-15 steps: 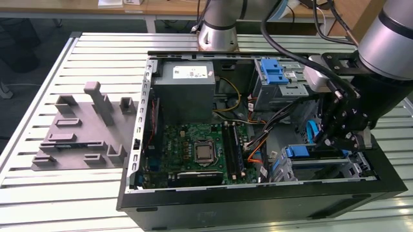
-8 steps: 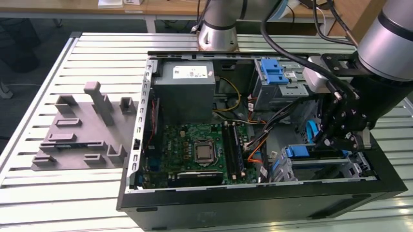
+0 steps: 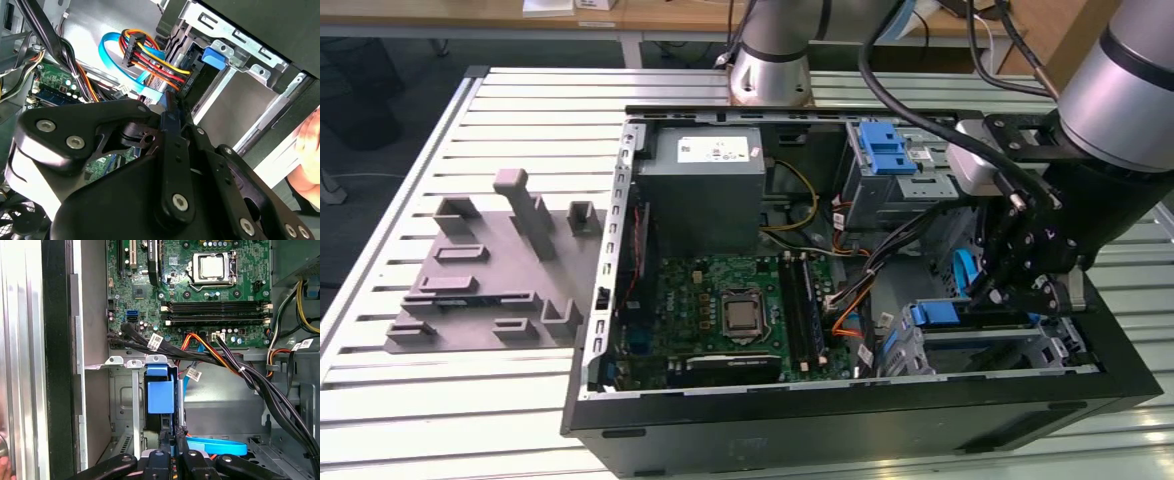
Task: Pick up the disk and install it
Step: 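Insert the second disk wire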
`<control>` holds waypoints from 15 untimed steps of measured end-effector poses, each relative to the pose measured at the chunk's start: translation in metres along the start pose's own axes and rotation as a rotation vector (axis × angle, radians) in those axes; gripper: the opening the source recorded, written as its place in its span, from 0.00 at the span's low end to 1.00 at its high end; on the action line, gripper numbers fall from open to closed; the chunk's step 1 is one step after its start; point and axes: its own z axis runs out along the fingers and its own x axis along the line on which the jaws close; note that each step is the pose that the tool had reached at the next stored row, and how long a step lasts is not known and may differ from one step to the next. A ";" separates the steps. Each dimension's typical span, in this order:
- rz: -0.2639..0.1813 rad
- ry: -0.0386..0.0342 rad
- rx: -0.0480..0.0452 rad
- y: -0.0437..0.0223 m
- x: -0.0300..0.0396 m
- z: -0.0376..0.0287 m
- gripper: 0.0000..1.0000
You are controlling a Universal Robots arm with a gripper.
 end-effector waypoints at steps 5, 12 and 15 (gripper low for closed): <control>0.000 -0.0001 0.0000 0.0000 0.0000 0.0001 0.16; 0.000 -0.0004 0.0000 0.0000 0.0000 0.0003 0.24; 0.000 -0.0006 -0.0001 0.0000 0.0000 -0.0006 0.24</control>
